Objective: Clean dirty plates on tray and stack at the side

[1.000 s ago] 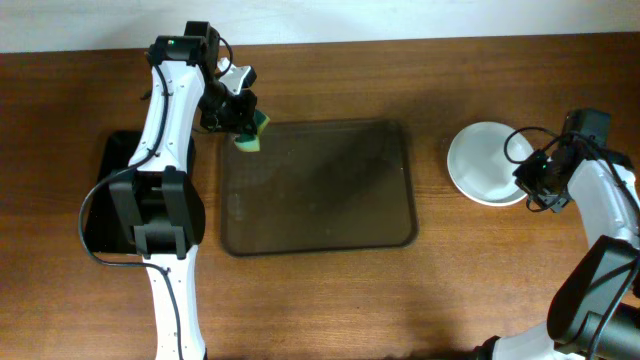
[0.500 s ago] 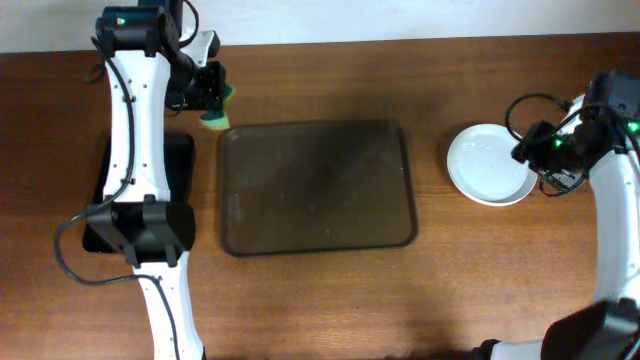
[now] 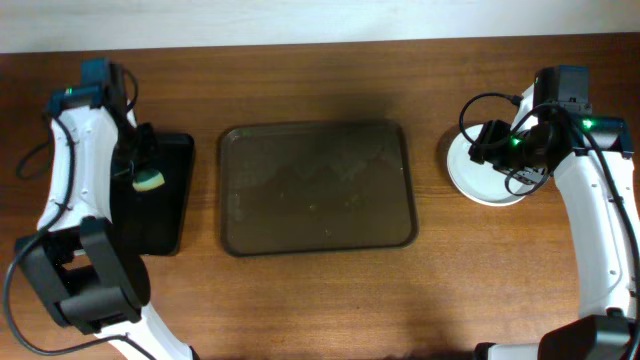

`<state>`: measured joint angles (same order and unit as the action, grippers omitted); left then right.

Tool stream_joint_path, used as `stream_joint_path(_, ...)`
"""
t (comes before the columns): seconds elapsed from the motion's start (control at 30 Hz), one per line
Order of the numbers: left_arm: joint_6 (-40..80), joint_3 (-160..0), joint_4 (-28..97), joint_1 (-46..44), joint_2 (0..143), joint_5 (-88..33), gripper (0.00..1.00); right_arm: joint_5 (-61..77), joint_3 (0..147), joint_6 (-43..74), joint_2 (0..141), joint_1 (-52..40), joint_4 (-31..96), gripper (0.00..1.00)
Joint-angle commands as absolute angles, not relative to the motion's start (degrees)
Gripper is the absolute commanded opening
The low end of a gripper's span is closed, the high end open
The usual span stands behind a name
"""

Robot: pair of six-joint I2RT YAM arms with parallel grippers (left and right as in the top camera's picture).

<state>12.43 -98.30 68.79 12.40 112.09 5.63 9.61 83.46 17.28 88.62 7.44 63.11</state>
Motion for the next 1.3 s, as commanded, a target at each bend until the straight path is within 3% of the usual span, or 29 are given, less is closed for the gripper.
stream_joint_path(0.0, 13.69, -91.05, 61.32, 14.48, 111.53, 5.39, 0.06, 9.67, 84.33, 16.71, 88.23, 7.09, 63.35, 0.63)
stream_joint_path(0.03, 13.69, -89.38, 59.4, 14.41, 111.53, 5.34, 0.23, 9.69, 84.33, 16.71, 88.23, 7.09, 63.35, 0.63)
stream_joint_path(0.07, 13.69, -88.49, 58.7, 14.41, 111.53, 5.37, 0.5, 9.69, 84.33, 16.71, 88.23, 7.09, 63.4, 0.64)
stream_joint_path(0.1, 13.69, -88.31, 58.67, 14.41, 111.53, 5.39, 0.68, 9.67, 84.33, 16.71, 88.23, 7.09, 63.48, 0.64)
stream_joint_path(0.13, 13.69, -88.33, 58.65, 14.41, 111.53, 5.39, 0.8, 9.67, 84.33, 16.71, 88.23, 7.09, 63.48, 0.64)
stream_joint_path(0.17, 13.69, -88.33, 58.5, 14.41, 111.5, 5.37, 0.98, 9.69, 84.33, 16.71, 88.23, 7.09, 63.48, 0.64)
stream_joint_path(0.47, 13.69, -88.42, 58.74, 14.41, 111.53, 3.86, 0.99, 10.94, 84.88, 14.92, 84.86, 7.09, 65.19, 0.6)
stream_joint_path(0.63, 13.69, -88.42, 58.74, 14.41, 111.53, 3.88, 0.99, 12.91, 93.21, 9.91, 77.03, 7.09, 75.37, 0.61)
stream_joint_path(0.67, 13.69, -88.42, 58.74, 14.41, 111.53, 3.88, 0.99, 12.91, 94.63, 9.85, 75.77, 7.09, 77.52, 0.67)
stream_joint_path(0.7, 13.69, -88.42, 58.74, 14.41, 111.53, 3.88, 0.99, 13.06, 95.92, 9.89, 74.11, 7.09, 79.68, 0.95)
stream_joint_path(0.73, 13.69, -88.42, 58.74, 14.44, 111.53, 3.88, 0.99, 13.39, 96.33, 9.89, 71.94, 7.09, 80.86, 0.98)
stream_joint_path(1.1, 13.69, -88.42, 58.74, 14.41, 111.53, 3.88, 0.99, 8.08, 96.16, 6.59, 64.05, 6.76, 81.58, 0.98)
stream_joint_path(1.27, 13.69, -88.42, 58.74, 14.41, 111.53, 3.88, 0.99, 2.24, 86.19, 0.16, 53.54, 1.34, 67.81, 0.98)
